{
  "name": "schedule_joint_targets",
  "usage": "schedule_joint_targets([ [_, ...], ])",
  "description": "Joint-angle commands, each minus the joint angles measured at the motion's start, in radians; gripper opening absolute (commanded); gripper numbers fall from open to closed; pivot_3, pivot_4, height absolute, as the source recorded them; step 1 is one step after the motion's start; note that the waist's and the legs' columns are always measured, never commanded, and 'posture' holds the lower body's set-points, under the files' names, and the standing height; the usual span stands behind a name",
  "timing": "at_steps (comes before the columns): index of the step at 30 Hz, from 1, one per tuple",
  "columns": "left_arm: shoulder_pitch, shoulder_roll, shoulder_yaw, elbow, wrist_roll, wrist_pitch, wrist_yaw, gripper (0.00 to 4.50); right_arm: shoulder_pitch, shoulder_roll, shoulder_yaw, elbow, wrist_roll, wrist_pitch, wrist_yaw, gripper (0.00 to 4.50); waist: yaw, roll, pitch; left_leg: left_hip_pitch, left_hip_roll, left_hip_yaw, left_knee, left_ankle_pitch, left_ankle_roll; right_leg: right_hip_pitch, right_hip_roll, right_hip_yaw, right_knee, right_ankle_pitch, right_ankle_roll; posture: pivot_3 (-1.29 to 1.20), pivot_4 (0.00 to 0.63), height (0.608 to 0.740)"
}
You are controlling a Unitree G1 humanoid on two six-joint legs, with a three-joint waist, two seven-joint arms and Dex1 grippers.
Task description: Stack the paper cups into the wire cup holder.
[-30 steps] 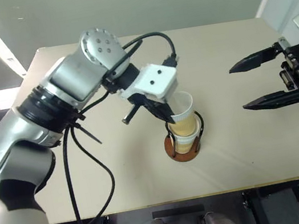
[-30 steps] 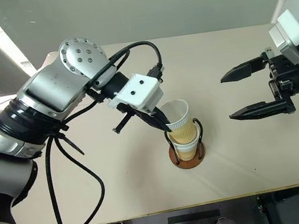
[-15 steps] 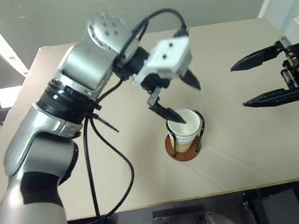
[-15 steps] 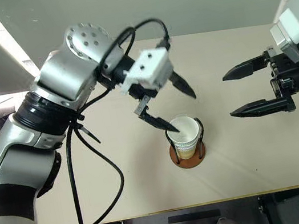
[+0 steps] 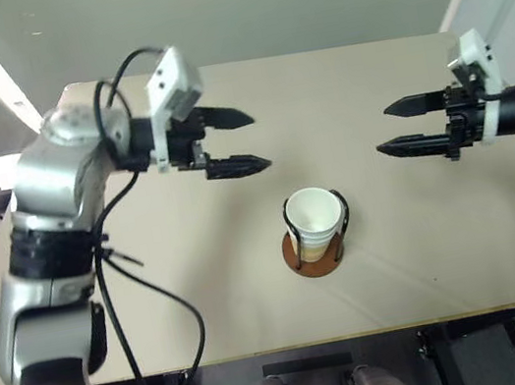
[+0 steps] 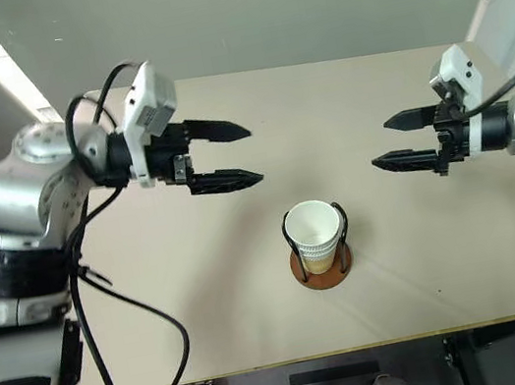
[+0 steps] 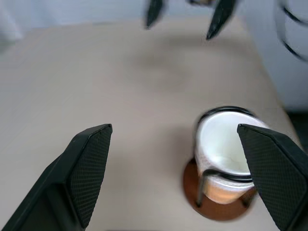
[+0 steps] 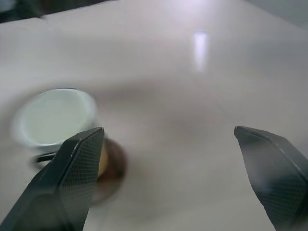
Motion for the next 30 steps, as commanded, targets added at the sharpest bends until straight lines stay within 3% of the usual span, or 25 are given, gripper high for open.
schedule_joint_targets([
  [1,0.131,-0.023,0.175,-0.101,0.012,0.002,0.22,4.46,0.006,0.025,-0.016,0.052,-0.054,-0.025,-0.077,4.5,0.002,0.0,0.0,0.0,0.0,0.0,0.0,0.0,0.0,0.0,0.0,0.0,0.0,0.0,0.0,0.0,0.15,0.74],
  [6,0.324,-0.023,0.264,-0.147,0.077,-0.031,0.396,4.46,-0.022,0.111,-0.039,0.243,-0.15,-0.112,-0.232,4.5,0.002,0.0,0.0,0.002,0.0,0.0,0.001,0.0,0.0,0.001,0.0,0.0,0.0,0.0,0.0,0.0,0.15,0.74],
  [14,0.38,-0.072,0.338,-0.097,0.104,-0.054,0.555,4.46,-0.121,0.238,-0.102,0.61,-0.264,-0.305,-0.518,4.5,0.006,0.0,0.0,0.005,-0.001,0.0,0.0,0.002,-0.003,0.001,0.0,0.001,0.004,0.0,-0.003,0.0,0.15,0.74],
  [30,0.37,-0.134,0.402,-0.153,0.054,-0.028,0.679,4.46,-0.141,0.286,-0.158,0.707,-0.26,-0.434,-0.492,4.5,0.009,0.0,0.0,0.004,-0.001,0.0,-0.003,0.001,-0.005,0.001,0.0,0.001,0.006,0.0,-0.004,0.0,0.15,0.74],
])
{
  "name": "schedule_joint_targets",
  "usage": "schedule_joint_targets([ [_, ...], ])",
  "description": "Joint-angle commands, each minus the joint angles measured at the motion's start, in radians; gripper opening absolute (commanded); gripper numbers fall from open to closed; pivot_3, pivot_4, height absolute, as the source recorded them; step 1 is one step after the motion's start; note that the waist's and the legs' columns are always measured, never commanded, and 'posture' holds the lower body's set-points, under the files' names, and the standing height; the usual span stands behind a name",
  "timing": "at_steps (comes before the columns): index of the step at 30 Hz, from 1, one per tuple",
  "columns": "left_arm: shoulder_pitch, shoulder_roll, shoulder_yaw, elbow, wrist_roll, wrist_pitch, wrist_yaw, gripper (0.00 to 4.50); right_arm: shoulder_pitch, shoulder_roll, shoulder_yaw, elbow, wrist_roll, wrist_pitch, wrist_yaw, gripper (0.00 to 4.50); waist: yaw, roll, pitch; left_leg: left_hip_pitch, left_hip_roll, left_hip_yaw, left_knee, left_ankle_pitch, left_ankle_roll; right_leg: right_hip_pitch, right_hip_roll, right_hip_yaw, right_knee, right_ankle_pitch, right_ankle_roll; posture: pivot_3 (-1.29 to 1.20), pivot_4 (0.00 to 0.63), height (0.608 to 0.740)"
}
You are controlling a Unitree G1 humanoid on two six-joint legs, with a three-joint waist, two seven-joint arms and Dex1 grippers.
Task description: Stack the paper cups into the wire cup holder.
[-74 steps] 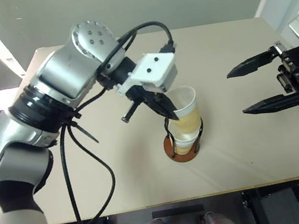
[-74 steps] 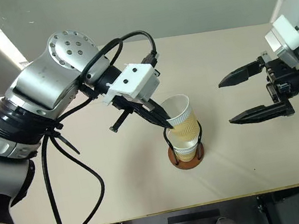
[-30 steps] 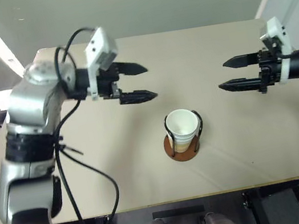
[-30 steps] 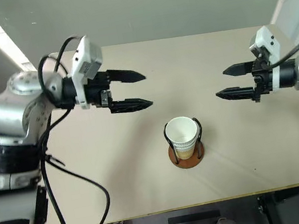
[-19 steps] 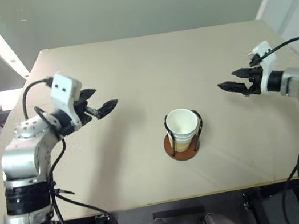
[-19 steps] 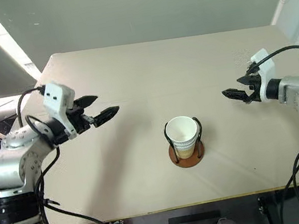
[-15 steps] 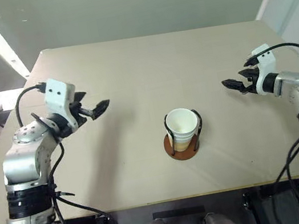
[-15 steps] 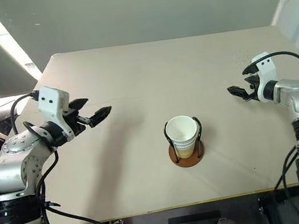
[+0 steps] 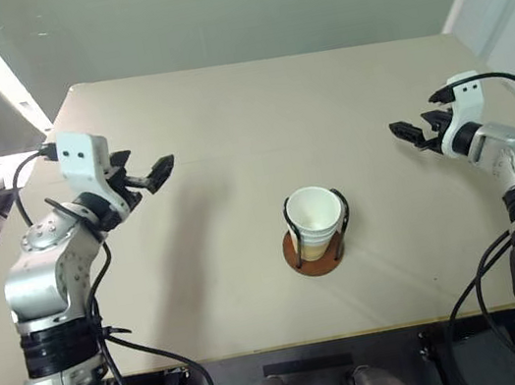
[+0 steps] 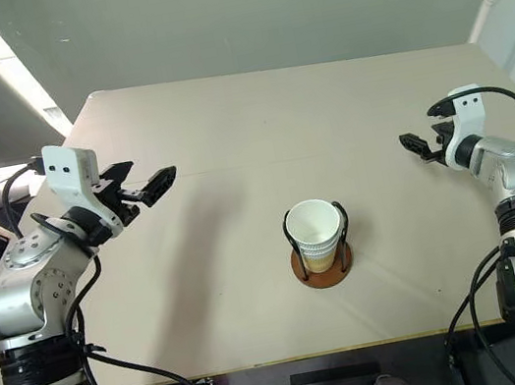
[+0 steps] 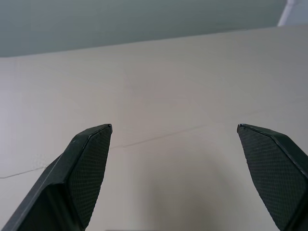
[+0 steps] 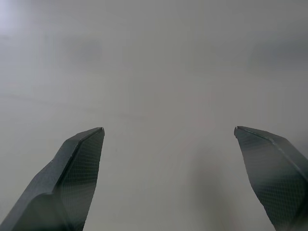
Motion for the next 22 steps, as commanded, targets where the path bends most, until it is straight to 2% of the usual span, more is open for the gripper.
schedule_joint_targets([
  [1,-0.016,0.003,0.031,-0.05,-0.015,-0.002,0.024,4.46,-0.012,0.006,-0.011,0.02,-0.018,-0.07,0.004,4.5,0.0,0.0,0.0,0.0,0.0,0.0,0.0,0.0,0.0,0.0,0.0,0.0,0.0,0.0,0.0,0.0,0.15,0.74],
  [10,0.008,-0.005,0.028,-0.085,-0.017,-0.01,0.047,4.46,-0.049,0.019,-0.013,0.109,-0.048,-0.11,-0.002,4.5,0.001,0.0,0.0,0.0,0.0,0.0,-0.001,0.0,-0.001,0.0,0.0,0.0,0.0,0.0,0.0,0.0,0.15,0.74],
  [22,0.031,0.075,0.097,-0.064,-0.022,-0.019,0.033,4.46,-0.083,0.01,0.004,0.155,-0.085,-0.129,0.05,4.5,0.003,0.0,0.0,0.0,0.0,0.0,-0.002,-0.001,-0.002,-0.001,0.0,0.0,0.001,-0.001,-0.001,0.0,0.15,0.74],
])
